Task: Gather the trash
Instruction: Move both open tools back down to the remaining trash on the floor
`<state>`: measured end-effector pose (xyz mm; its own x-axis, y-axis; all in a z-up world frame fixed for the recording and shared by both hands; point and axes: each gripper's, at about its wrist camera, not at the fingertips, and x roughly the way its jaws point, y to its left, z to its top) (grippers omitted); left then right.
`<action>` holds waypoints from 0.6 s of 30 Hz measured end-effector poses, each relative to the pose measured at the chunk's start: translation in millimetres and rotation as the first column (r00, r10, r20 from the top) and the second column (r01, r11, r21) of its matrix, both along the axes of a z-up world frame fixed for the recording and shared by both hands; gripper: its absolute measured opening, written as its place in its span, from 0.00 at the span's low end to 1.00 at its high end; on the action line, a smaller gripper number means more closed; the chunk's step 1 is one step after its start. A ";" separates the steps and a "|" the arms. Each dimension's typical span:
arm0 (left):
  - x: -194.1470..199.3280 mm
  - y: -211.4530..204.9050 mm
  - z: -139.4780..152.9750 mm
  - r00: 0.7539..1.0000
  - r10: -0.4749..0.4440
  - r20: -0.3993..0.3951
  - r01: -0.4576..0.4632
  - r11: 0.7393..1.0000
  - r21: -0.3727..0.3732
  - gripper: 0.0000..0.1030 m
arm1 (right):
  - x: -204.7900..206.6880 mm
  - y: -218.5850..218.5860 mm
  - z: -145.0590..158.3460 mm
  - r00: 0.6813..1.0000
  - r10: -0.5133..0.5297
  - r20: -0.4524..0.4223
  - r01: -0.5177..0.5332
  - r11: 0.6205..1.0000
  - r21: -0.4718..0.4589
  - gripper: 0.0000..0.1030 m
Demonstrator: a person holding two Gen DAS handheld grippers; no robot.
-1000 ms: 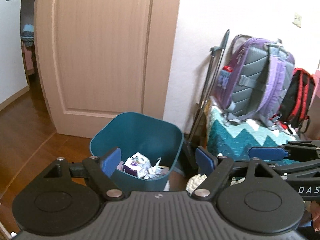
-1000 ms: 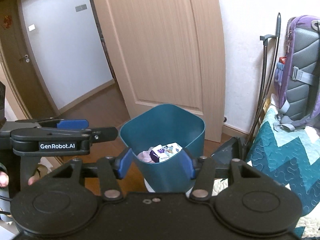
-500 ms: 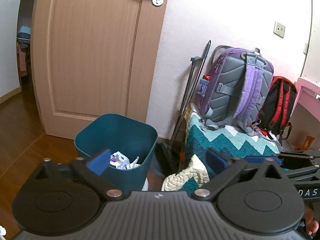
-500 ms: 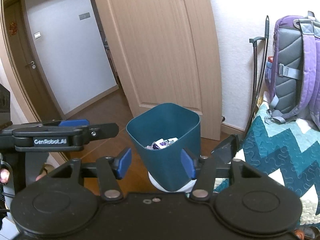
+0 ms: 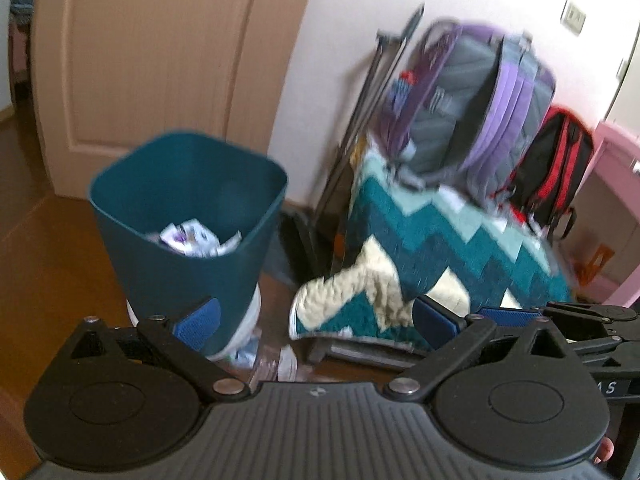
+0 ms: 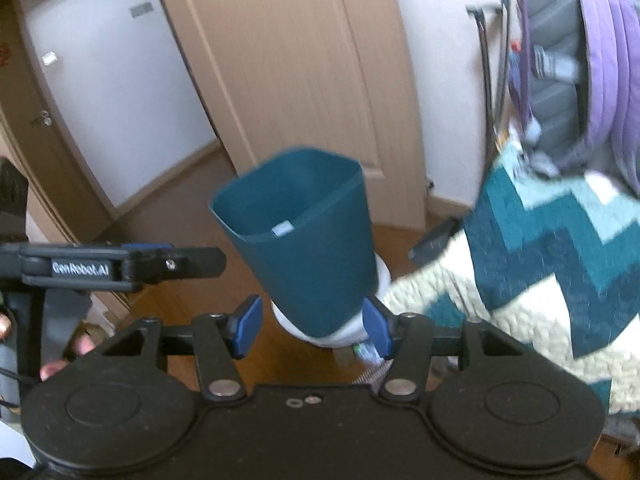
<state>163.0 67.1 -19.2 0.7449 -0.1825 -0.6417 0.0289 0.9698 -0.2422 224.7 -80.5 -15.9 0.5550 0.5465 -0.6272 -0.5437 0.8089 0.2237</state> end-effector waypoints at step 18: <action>128.6 -21.2 -178.8 0.918 -0.158 -0.364 0.233 0.957 0.173 1.00 | 117.7 -24.5 -218.2 0.869 -0.235 -0.435 0.206 0.972 -0.113 0.53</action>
